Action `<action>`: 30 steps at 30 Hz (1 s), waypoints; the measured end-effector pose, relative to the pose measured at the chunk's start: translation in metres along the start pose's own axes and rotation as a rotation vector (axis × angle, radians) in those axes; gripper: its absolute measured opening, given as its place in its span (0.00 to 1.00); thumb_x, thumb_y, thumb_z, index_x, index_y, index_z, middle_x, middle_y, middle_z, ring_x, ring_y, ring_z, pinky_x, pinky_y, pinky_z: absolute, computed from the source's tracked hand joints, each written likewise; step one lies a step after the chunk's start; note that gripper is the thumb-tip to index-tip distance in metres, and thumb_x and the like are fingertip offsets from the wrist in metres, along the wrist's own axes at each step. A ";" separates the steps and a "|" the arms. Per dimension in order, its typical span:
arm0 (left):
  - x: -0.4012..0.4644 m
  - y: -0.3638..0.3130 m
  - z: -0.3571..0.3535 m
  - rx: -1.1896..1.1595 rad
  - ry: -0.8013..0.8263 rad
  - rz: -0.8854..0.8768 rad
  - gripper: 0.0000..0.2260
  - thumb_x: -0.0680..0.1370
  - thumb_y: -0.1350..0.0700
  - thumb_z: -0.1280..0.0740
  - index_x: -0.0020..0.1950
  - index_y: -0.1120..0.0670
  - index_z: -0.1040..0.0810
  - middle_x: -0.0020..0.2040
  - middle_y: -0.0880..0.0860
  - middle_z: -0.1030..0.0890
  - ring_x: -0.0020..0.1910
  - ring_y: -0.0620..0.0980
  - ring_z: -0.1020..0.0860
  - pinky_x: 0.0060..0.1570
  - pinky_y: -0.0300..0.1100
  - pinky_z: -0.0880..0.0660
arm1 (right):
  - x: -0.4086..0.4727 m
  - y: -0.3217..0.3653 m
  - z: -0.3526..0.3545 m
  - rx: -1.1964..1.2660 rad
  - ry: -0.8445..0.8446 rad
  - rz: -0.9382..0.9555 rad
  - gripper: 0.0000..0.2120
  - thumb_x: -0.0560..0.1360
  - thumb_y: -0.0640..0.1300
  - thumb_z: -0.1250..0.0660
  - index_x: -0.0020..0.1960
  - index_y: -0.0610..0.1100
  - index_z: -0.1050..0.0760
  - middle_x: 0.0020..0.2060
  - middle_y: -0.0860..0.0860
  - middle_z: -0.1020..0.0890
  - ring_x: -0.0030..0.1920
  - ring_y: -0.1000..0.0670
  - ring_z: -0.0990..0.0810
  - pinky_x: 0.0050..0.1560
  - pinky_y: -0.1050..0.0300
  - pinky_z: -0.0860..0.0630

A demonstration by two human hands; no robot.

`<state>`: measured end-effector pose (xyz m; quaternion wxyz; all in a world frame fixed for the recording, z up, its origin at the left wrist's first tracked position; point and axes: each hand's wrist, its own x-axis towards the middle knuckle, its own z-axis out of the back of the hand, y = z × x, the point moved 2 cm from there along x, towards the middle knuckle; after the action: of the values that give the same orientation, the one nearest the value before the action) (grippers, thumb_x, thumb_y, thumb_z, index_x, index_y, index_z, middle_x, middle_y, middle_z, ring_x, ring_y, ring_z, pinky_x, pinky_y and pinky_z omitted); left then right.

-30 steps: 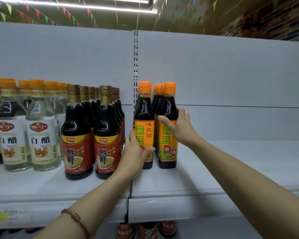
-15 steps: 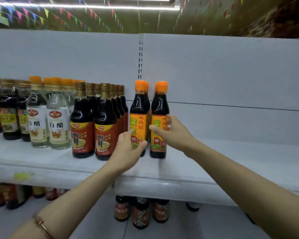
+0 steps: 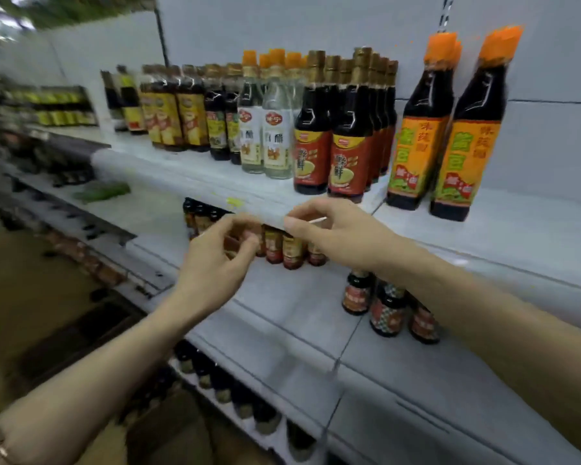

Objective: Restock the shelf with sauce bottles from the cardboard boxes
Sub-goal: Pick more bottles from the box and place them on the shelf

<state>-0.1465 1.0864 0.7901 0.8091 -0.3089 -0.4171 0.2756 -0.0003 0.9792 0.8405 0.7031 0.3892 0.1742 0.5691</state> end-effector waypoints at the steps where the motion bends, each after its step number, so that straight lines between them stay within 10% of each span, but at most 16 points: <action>1: -0.004 0.008 0.018 0.031 -0.010 0.016 0.08 0.78 0.57 0.34 0.49 0.42 0.24 0.42 0.44 0.20 0.43 0.48 0.20 0.45 0.47 0.22 | 0.007 0.006 -0.016 0.012 0.033 0.011 0.13 0.77 0.57 0.35 0.55 0.49 0.23 0.48 0.58 0.18 0.45 0.61 0.19 0.38 0.68 0.25; 4: -0.014 0.037 0.072 0.120 0.016 0.080 0.05 0.79 0.54 0.35 0.49 0.44 0.23 0.43 0.42 0.21 0.43 0.44 0.22 0.40 0.38 0.24 | 0.033 0.034 -0.066 0.035 0.110 0.049 0.10 0.78 0.56 0.35 0.51 0.51 0.22 0.40 0.60 0.20 0.37 0.65 0.24 0.34 0.72 0.31; 13: -0.033 0.170 0.248 0.350 0.093 0.201 0.05 0.79 0.54 0.34 0.53 0.48 0.21 0.49 0.44 0.20 0.47 0.39 0.23 0.47 0.34 0.26 | 0.120 0.135 -0.246 0.006 0.301 0.200 0.13 0.78 0.57 0.37 0.57 0.51 0.25 0.52 0.58 0.20 0.53 0.59 0.22 0.56 0.62 0.26; 19: -0.034 0.252 0.328 0.396 0.141 0.268 0.07 0.78 0.54 0.34 0.55 0.46 0.23 0.54 0.44 0.23 0.53 0.41 0.24 0.55 0.37 0.26 | 0.176 0.172 -0.347 0.060 0.410 0.220 0.15 0.78 0.57 0.37 0.60 0.50 0.25 0.52 0.59 0.21 0.52 0.63 0.23 0.45 0.76 0.28; 30: 0.026 0.422 0.420 0.424 0.105 0.412 0.08 0.79 0.57 0.35 0.53 0.44 0.24 0.54 0.45 0.25 0.55 0.42 0.25 0.54 0.35 0.28 | 0.333 0.186 -0.494 0.073 0.482 0.194 0.14 0.78 0.57 0.36 0.59 0.51 0.25 0.50 0.59 0.21 0.51 0.61 0.23 0.48 0.66 0.27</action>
<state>-0.5682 1.4954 0.6883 0.8031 -0.2250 -0.2363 0.4986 -0.3667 1.4727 0.7305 0.5690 0.2824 0.3190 0.7033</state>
